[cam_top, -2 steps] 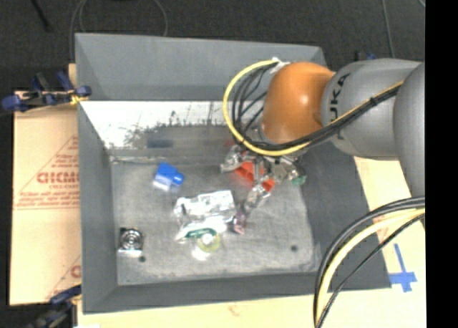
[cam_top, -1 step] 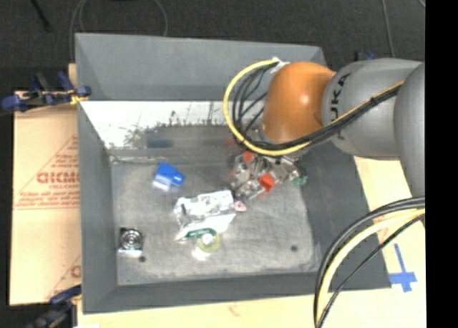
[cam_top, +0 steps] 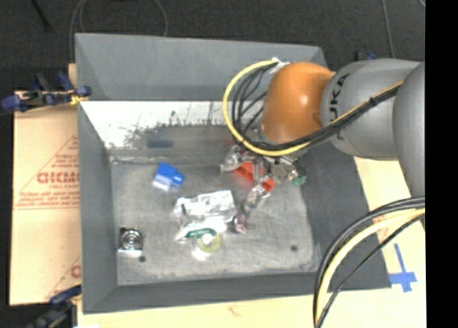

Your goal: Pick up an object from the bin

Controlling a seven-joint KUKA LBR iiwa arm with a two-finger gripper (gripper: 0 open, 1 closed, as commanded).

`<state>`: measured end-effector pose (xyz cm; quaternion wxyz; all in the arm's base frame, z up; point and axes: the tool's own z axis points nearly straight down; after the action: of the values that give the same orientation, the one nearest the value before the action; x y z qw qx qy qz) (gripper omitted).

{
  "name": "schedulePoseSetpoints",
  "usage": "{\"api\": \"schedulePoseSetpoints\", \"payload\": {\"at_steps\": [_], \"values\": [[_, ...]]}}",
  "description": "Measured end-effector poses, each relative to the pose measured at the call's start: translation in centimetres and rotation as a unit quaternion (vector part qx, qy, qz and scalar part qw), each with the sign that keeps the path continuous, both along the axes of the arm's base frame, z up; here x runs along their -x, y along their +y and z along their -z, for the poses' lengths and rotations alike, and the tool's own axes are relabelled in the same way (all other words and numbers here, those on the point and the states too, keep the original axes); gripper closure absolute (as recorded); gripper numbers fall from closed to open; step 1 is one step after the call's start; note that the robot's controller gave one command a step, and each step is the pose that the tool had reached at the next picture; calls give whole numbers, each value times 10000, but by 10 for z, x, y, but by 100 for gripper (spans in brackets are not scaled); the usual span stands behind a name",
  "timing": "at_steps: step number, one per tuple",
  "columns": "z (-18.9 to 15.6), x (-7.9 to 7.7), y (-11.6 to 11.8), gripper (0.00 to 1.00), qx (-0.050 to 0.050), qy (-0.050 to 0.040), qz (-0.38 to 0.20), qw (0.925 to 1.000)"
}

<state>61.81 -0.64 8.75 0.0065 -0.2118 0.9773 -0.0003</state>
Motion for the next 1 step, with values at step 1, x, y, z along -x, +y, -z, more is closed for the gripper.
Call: {"api": "schedulePoseSetpoints", "payload": {"at_steps": [1], "values": [[-1, 1, -1, 100, 8, 43, 2, 10000]]}}
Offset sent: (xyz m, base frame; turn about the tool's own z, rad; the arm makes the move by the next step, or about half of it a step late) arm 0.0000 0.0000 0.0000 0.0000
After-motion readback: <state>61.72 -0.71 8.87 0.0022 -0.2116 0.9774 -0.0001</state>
